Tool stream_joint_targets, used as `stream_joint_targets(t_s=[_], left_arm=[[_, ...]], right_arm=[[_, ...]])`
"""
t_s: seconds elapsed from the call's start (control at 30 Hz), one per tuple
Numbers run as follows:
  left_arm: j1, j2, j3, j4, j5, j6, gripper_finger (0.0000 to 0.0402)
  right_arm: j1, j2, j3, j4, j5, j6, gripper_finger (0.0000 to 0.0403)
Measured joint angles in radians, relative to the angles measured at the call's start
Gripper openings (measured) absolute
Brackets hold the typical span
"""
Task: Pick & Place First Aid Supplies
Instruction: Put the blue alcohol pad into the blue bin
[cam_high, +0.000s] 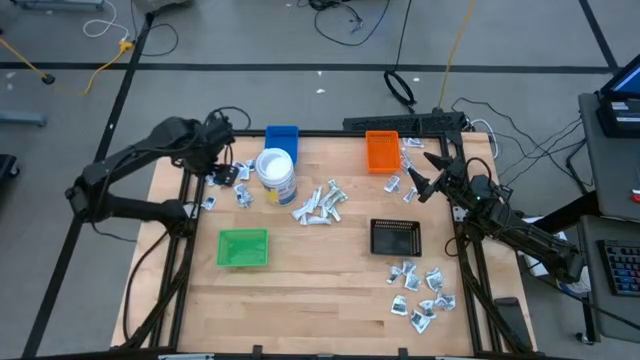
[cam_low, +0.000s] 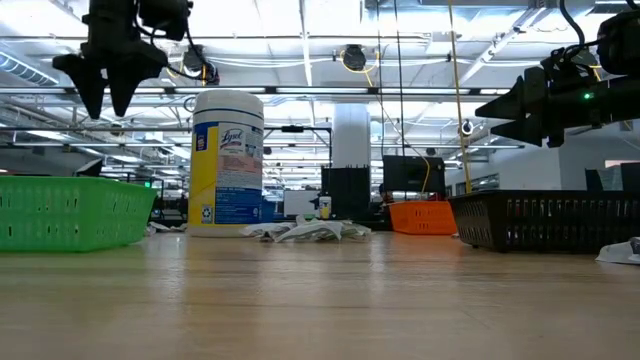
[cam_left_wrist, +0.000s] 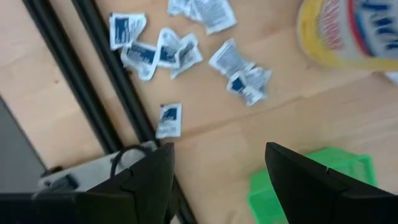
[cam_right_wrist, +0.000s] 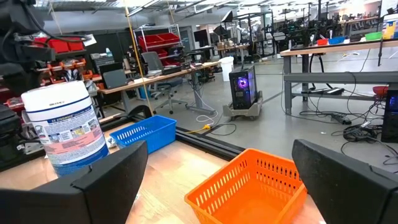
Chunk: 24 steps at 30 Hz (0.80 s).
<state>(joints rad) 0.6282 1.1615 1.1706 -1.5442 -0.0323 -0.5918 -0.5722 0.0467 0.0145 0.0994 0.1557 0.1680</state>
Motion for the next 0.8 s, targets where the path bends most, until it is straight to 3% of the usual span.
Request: stream_joint_targets(t_s=[0.2, 0.8], left_arm=[[0.033, 0.062, 0.000, -0.025, 0.026, -0.007, 0.0253], [0.221, 0.351, -0.017, -0.026, 0.057, 0.207, 0.0253]], right_arm=[[0.000, 0.000, 0.000, 0.000, 0.000, 0.000, 0.0393], [0.000, 0.000, 0.000, 0.000, 0.000, 0.000, 0.0393]])
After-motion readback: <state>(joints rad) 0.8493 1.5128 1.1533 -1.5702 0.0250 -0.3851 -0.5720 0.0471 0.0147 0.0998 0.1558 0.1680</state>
